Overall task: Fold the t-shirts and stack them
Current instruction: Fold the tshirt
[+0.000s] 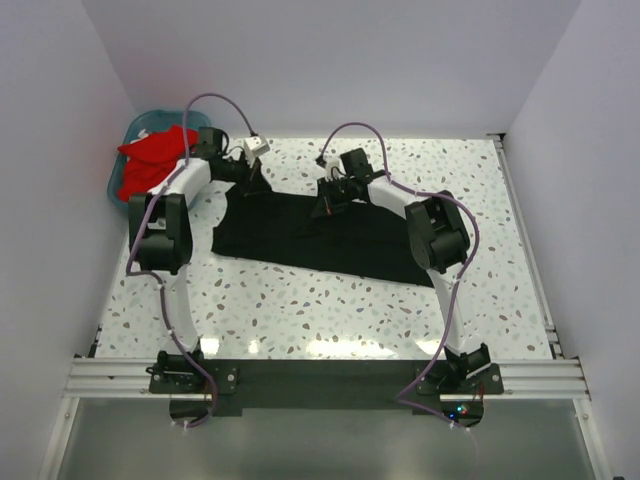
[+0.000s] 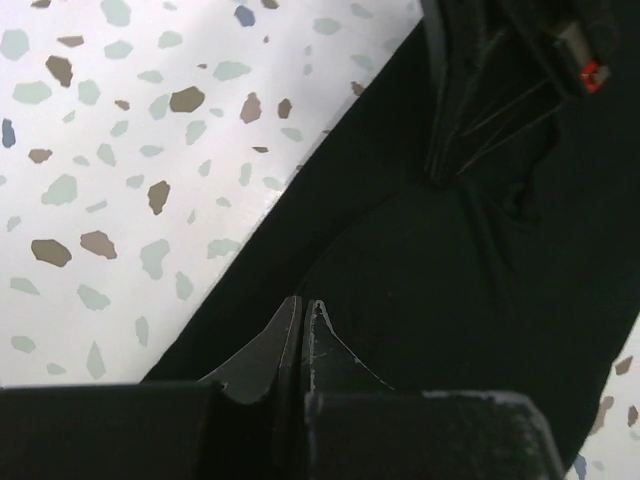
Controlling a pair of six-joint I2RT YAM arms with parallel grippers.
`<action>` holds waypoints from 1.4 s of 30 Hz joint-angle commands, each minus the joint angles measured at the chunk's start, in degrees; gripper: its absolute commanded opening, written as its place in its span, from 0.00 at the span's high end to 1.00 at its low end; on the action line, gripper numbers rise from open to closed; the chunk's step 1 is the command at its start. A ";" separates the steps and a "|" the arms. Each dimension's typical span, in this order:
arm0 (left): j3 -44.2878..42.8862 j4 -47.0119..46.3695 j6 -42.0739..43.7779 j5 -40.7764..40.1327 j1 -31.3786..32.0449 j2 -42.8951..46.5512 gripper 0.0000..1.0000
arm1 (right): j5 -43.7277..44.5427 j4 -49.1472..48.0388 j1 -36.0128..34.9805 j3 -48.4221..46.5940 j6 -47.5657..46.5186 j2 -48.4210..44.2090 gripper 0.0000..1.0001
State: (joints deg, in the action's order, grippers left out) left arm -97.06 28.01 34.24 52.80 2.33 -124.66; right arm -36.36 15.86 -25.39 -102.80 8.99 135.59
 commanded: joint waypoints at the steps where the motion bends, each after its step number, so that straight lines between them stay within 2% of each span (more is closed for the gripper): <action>1: 2.83 3.71 8.02 4.24 -0.31 5.04 1.00 | 2.52 -1.18 0.60 -0.56 -0.73 -2.08 1.00; 11: 13.02 13.82 22.35 2.76 0.74 7.68 1.00 | 3.22 -1.97 1.13 -0.29 0.67 -1.91 1.00; 17: 17.16 11.02 20.53 -2.68 2.50 6.36 1.00 | 3.05 -2.06 1.13 -0.64 1.03 -1.29 1.00; 21: 17.60 8.12 16.92 -5.59 2.59 6.01 0.87 | 2.96 -1.88 1.30 -0.82 0.85 -1.38 1.00; 22: 17.43 8.46 16.74 -5.86 2.51 6.36 0.78 | 2.61 -1.62 1.13 -0.91 0.76 -1.38 1.00; 24: 16.82 9.69 16.91 -5.34 1.81 7.23 0.71 | 1.65 -1.27 1.30 -1.17 0.59 -1.73 1.00; 25: 16.29 11.09 16.83 -4.55 1.37 7.94 0.64 | 1.12 -0.48 1.30 -1.95 0.15 -1.91 1.00; 27: 16.46 10.49 13.76 -2.09 -0.30 11.35 0.58 | -0.03 0.05 1.48 -2.49 -0.99 -3.75 0.90; 29: 17.86 5.85 8.16 -1.99 -1.45 16.62 0.57 | -0.46 0.23 1.83 -2.31 -1.78 -6.55 0.79; 31: 21.46 -0.63 4.10 -3.74 -1.62 22.41 0.56 | -0.99 2.23 2.88 -2.75 -3.54 -8.40 0.70; 34: 25.94 -6.11 -5.73 -10.84 -1.45 27.52 0.53 | -0.73 8.37 4.90 -3.80 -8.18 -11.31 0.62; 35: 26.39 -6.04 -6.98 -12.00 -1.36 28.15 0.50 | -0.30 10.31 5.60 -3.98 -8.64 -11.83 0.62; 36: 26.13 -5.34 -7.60 -12.97 -1.19 28.33 0.42 | 1.19 12.51 7.18 -4.33 -11.77 -12.36 0.62; 40: 26.74 -1.48 -15.05 -16.83 0.91 27.90 0.43 | 8.29 29.00 10.88 -7.14 -24.33 -12.81 0.64; 42: 27.87 -1.90 -18.23 -20.60 2.85 27.89 0.44 | 12.34 33.08 12.72 -7.15 -30.05 -12.81 0.66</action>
State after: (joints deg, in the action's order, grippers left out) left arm -71.40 26.55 24.80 38.37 2.66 -96.09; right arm -31.35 35.62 -15.20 -108.33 -8.54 124.97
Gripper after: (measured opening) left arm 0.569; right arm 0.347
